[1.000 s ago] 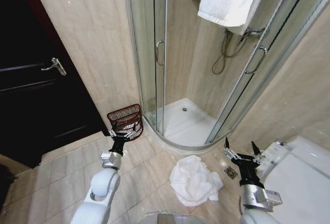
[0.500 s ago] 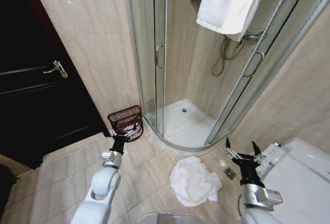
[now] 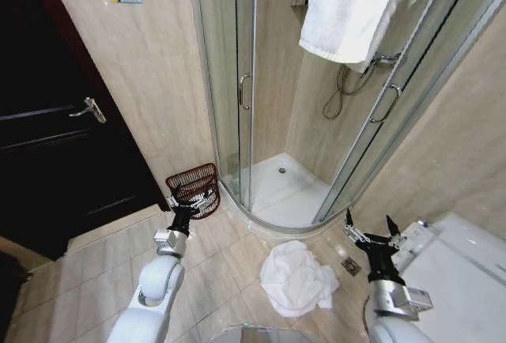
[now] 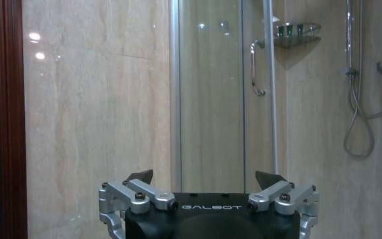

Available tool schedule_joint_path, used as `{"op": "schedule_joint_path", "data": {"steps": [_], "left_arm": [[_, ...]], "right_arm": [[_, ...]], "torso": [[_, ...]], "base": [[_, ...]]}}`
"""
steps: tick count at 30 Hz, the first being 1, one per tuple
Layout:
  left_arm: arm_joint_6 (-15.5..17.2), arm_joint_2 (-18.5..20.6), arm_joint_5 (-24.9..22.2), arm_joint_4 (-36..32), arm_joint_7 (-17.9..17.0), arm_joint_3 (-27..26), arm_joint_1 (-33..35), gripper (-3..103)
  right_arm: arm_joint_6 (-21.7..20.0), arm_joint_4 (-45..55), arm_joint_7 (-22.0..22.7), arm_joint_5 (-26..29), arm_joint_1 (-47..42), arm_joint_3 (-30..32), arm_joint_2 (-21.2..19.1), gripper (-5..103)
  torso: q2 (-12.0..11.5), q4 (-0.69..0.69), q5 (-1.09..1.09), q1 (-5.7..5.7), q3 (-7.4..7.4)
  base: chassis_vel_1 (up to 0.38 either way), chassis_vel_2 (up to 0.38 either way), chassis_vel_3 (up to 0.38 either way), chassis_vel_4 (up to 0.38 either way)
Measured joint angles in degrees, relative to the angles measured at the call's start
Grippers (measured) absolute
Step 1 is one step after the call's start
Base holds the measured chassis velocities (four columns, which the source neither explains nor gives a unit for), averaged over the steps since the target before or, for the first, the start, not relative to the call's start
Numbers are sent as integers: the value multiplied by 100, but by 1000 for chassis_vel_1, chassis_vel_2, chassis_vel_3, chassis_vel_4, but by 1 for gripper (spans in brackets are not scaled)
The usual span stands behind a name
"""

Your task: Discard the used towel into the hamper.

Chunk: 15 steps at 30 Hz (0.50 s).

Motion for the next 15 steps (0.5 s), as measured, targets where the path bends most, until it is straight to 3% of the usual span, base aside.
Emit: {"op": "schedule_joint_path", "data": {"steps": [15], "left_arm": [[3,-31,12,9,-9,29,-12,100]], "right_arm": [[-19,-7,-7,42,47,39,-40,100]], "torso": [[453,0,0,206,248]], "base": [[0,0,0,0]]}}
